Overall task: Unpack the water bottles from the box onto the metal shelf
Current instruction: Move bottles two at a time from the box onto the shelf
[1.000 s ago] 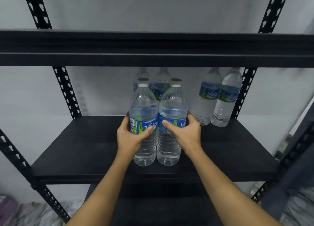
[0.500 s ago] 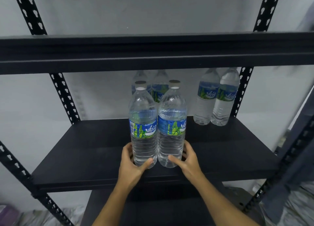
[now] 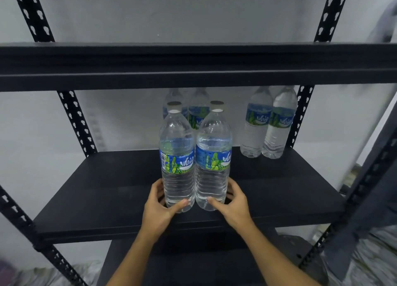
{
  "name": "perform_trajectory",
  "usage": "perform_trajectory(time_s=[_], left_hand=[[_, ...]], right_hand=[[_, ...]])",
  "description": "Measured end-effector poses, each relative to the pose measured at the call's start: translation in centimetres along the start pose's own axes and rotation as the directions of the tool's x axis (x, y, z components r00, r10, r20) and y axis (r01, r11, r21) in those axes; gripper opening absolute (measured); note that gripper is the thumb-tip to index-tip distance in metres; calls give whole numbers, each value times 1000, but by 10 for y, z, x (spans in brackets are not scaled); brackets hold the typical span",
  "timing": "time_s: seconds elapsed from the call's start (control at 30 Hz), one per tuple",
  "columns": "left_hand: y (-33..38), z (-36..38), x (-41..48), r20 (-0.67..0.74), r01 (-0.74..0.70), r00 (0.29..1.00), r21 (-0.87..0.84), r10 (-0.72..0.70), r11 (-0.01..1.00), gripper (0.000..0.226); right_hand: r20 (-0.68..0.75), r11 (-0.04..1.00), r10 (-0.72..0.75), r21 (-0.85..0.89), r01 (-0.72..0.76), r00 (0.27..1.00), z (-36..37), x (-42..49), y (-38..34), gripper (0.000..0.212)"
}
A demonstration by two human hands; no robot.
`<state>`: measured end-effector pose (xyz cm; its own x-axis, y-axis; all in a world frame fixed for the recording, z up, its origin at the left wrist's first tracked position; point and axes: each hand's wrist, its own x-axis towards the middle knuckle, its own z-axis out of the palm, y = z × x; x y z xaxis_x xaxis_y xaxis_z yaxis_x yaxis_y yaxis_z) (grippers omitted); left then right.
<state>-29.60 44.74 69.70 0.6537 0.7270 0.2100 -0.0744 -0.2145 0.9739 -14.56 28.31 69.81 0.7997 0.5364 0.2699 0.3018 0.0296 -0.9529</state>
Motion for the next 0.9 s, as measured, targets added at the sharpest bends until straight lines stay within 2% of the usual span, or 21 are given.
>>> perform_trajectory(time_s=[0.13, 0.4, 0.6, 0.9], left_hand=[[-1, 1, 2, 2, -6, 1000, -6, 6, 1000, 95], [-4, -2, 5, 29, 2, 1000, -24, -1, 1000, 95], [-7, -4, 6, 34, 3, 999, -38, -2, 999, 107], [-14, -3, 10, 25, -12, 1000, -43, 13, 999, 103]], right_hand=[[-42, 999, 1, -48, -3, 999, 5, -2, -2, 81], [44, 1000, 7, -23, -6, 999, -4, 4, 4, 97], [140, 999, 1, -34, 3, 990, -1, 4, 2, 80], [36, 1000, -3, -24, 4, 999, -1, -2, -2, 80]])
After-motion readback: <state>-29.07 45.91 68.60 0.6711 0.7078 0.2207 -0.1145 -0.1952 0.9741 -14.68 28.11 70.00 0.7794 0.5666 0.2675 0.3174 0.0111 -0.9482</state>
